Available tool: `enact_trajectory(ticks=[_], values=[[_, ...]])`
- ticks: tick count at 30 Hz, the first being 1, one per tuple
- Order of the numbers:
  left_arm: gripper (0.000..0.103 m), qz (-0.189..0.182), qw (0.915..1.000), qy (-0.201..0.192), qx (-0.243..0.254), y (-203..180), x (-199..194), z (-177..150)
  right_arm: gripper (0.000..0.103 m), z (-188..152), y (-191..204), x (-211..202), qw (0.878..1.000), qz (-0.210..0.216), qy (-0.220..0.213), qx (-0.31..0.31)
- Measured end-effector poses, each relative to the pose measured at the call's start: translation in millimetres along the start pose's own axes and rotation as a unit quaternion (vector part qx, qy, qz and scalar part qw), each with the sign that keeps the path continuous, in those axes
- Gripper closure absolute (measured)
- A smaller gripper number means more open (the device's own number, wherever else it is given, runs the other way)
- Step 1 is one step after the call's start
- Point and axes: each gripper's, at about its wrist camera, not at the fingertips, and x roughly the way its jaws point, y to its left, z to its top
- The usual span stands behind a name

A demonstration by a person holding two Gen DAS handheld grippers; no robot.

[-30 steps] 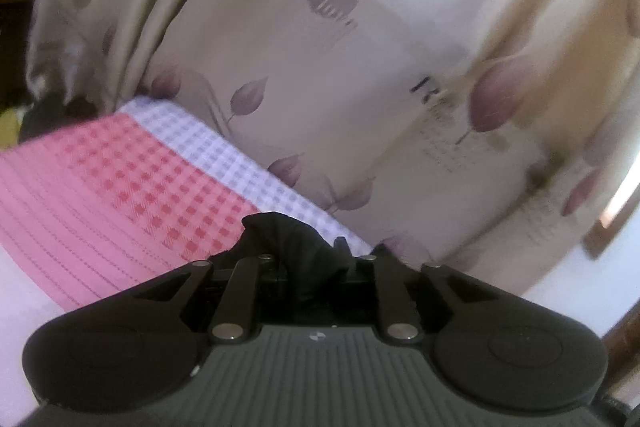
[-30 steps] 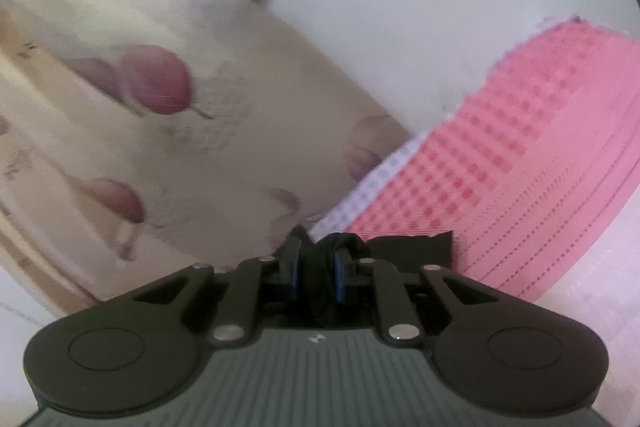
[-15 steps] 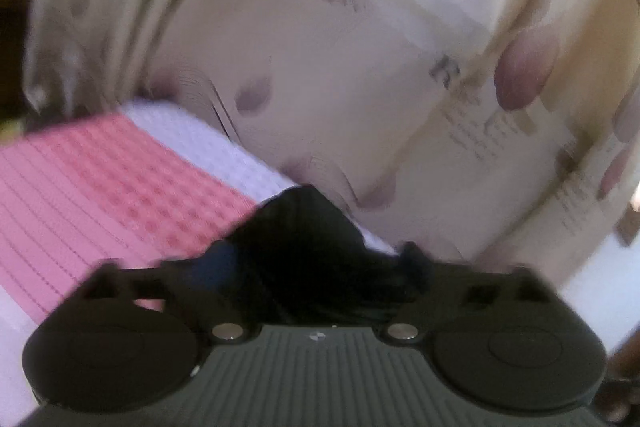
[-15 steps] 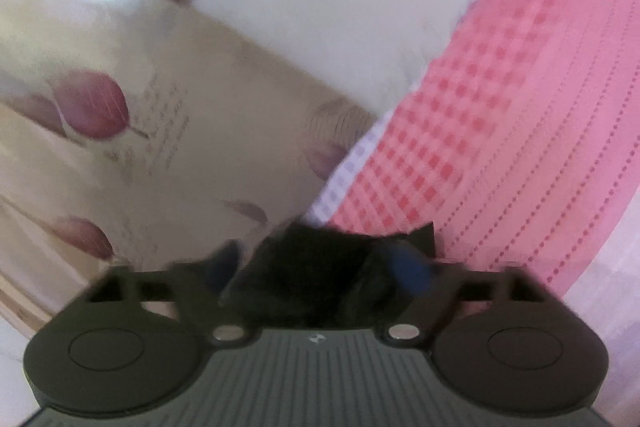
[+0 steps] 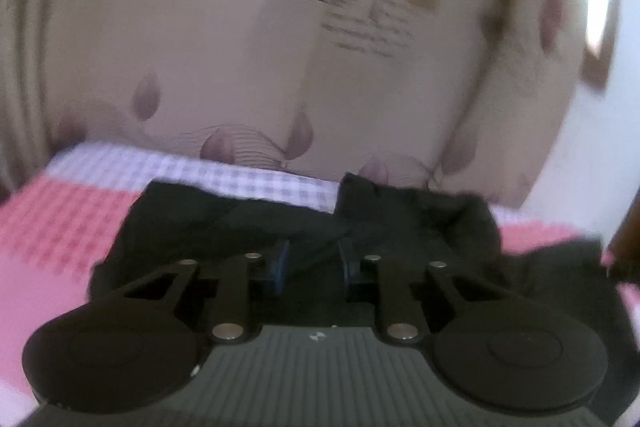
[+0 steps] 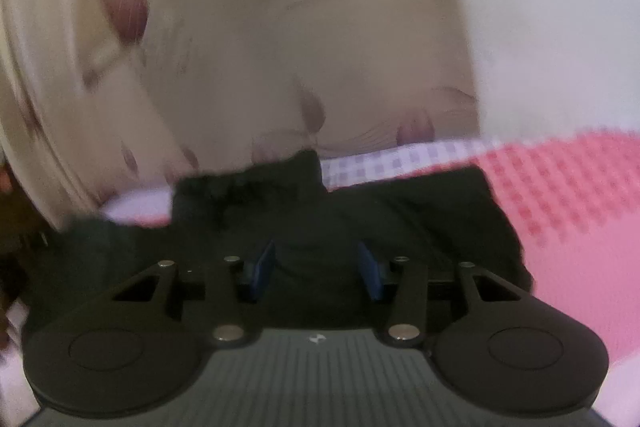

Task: Fold large clothes
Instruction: 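Fold the held jacket edge over the body with both grippers and release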

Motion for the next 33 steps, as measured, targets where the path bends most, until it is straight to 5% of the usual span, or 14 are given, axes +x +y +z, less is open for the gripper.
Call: enact_trajectory(ticks=[4, 8, 15, 22, 33], values=[[0.077, 0.030, 0.9989, 0.020, 0.032, 2.5, 33.6, -3.5, 0.058, 3.1, 6.7, 28.2, 0.997, -0.040, 0.017, -0.060], [0.081, 0.050, 0.9971, 0.052, -0.026, 35.4, 61.7, -25.6, 0.061, -2.8, -8.9, 46.3, 0.995, -0.068, 0.050, -0.055], [0.092, 0.044, 0.9941, 0.040, -0.091, 59.0, 71.4, -45.5, 0.062, -19.7, -25.7, 55.7, 0.996, -0.075, 0.048, -0.031], [0.092, 0.026, 0.9874, 0.036, -0.152, 80.7, 78.5, -50.8, 0.063, -24.2, -36.7, 57.6, 0.996, -0.079, 0.045, -0.013], [0.092, 0.006, 0.9619, 0.018, -0.273, 118.4, 71.9, -63.7, 0.063, -22.9, -37.0, 63.4, 0.994, -0.091, 0.055, -0.028]])
